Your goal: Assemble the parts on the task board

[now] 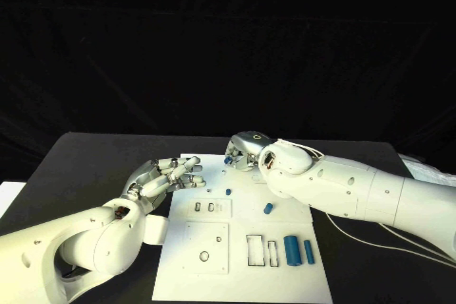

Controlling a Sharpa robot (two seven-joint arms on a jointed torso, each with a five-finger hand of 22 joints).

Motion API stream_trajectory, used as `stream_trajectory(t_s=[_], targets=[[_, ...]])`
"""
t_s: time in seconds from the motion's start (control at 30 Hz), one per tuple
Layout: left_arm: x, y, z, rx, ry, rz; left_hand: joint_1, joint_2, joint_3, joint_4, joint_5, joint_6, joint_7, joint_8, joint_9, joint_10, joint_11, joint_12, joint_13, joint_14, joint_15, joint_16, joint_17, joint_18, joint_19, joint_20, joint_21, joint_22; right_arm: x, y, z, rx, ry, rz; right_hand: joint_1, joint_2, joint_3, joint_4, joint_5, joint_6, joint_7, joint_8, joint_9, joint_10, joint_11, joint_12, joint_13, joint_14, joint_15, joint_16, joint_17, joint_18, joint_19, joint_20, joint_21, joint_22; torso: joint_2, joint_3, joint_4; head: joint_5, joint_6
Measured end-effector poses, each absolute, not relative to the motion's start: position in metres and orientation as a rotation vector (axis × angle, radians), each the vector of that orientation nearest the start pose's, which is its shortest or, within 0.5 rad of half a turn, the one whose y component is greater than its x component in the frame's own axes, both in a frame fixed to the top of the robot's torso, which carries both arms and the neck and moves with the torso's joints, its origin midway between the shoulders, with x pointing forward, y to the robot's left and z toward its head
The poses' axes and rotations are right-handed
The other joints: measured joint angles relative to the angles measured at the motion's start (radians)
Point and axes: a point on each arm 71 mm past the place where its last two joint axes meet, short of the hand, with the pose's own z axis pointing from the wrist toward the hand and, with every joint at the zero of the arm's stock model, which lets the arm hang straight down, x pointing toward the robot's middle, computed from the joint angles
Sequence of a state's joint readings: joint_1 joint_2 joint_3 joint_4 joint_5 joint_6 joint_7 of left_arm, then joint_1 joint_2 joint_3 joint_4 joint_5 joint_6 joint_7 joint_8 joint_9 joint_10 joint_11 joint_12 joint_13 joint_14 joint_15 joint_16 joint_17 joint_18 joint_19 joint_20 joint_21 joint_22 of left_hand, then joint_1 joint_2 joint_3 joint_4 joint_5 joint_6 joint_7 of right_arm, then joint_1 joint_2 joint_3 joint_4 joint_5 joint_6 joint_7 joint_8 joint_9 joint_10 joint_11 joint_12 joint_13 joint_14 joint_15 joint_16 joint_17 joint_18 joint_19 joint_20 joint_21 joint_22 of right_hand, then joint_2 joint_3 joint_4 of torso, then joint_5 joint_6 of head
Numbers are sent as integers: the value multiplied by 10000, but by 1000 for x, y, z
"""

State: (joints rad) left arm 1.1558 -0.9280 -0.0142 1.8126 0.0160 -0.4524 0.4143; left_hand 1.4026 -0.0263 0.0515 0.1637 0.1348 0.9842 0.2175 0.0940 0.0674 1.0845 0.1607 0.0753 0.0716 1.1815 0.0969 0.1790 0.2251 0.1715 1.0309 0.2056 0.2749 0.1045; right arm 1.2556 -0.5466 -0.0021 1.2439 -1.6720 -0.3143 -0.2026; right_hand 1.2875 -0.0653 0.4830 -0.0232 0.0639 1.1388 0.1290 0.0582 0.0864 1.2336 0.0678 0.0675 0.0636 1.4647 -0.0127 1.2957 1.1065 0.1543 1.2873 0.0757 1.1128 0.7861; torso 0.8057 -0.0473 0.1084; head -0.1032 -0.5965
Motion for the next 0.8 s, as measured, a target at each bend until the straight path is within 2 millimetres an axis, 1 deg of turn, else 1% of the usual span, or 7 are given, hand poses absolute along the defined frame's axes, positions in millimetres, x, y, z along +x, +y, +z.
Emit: stream_trajectory(t_s=[0.13, 0.23, 0.37, 0.47, 0.6, 0.7, 0.8], targets=[[429, 175, -164, -11490, 14248, -16266, 0, 0, 2, -2, 0, 0, 0, 0, 0, 0, 0, 0, 0, 0, 0, -19, 9, 0, 0, 0, 0, 0, 546, -126, -156, -2886, 15228, 4752, -146, -146, -51, 52, 60, -102, 94, 77, 31, -168, 93, -41, -3, 0, 0, 0, -14, 0, -84, 84, 26, -60, 8, -4, 8, -3, -11], [429, 175, -164, -11491, 14259, -16272, 0, 0, 2, -2, 0, 0, 0, 0, 0, 0, 0, 0, 0, 0, 0, -19, 9, 1, 0, 0, 0, 0, 547, -126, -158, -2889, 15326, 4708, -388, -395, -218, 207, 234, -735, 251, 69, -123, -748, 217, -42, -15, 6, 149, 0, -167, 2, -235, 235, -77, -250, 11, -5, 17, -3, -20], [429, 175, -165, -11498, 14270, -16267, 0, 0, 2, -2, 0, 0, 0, 0, 0, 0, 0, 0, 0, 0, 0, -19, 9, -1, 0, 0, 0, -3, 548, -126, -159, -2855, 15362, 4689, -315, -670, -616, 200, 234, -1376, 337, 49, -214, -1321, 342, -42, -14, 1, 220, -116, -387, 1, -374, 374, -171, -443, 14, -5, 22, 34, -32], [429, 175, -165, -11503, 14275, -16257, 0, 0, 2, -1, 0, 0, 0, 0, 0, 0, 0, 0, 0, 0, 0, -19, 8, 0, 0, 0, 0, -8, 547, -127, -159, -2815, 15334, 4700, -252, -732, -809, 185, 234, -1508, 362, 49, -214, -1575, 386, -42, -14, 1, 220, -159, -474, 1, -410, 410, -172, -504, 19, -5, 17, 43, -31], [430, 176, -165, -11511, 14278, -16239, 0, 0, 1, -1, 0, 0, 0, 0, 0, 0, 0, 0, 0, 0, 0, -18, 8, -1, 0, 0, 0, -8, 544, -132, -157, -2756, 15237, 4788, -216, -697, -900, 149, 316, -1518, 373, 49, -210, -1661, 405, -42, -14, 36, 254, -177, -556, 1, -410, 410, -172, -519, 24, -3, 6, 48, -6], [430, 176, -165, -11518, 14281, -16222, 0, 0, -1, 2, 0, 0, 0, 0, 0, 0, 0, 0, 0, 0, 0, -19, 17, 0, 0, 0, 0, -8, 538, -141, -154, -2687, 15150, 4889, -101, -581, -913, 137, 388, -1516, 376, 49, -184, -1624, 393, 24, 1, 36, 255, -177, -572, 1, -410, 410, -173, -471, 27, 6, 6, 28, 4], [430, 178, -165, -11530, 14273, -16187, 0, 0, -1, 2, 0, 0, 0, 0, 0, 0, 0, 0, 0, 0, 0, -18, 17, -1, 0, 0, 0, -8, 529, -156, -150, -2531, 15105, 4946, -92, -572, -954, 179, 442, -1430, 398, 49, -179, -1461, 386, 69, 11, 36, 254, -177, -585, 1, -410, 410, -172, -489, 31, 9, -4, 15, 12]])
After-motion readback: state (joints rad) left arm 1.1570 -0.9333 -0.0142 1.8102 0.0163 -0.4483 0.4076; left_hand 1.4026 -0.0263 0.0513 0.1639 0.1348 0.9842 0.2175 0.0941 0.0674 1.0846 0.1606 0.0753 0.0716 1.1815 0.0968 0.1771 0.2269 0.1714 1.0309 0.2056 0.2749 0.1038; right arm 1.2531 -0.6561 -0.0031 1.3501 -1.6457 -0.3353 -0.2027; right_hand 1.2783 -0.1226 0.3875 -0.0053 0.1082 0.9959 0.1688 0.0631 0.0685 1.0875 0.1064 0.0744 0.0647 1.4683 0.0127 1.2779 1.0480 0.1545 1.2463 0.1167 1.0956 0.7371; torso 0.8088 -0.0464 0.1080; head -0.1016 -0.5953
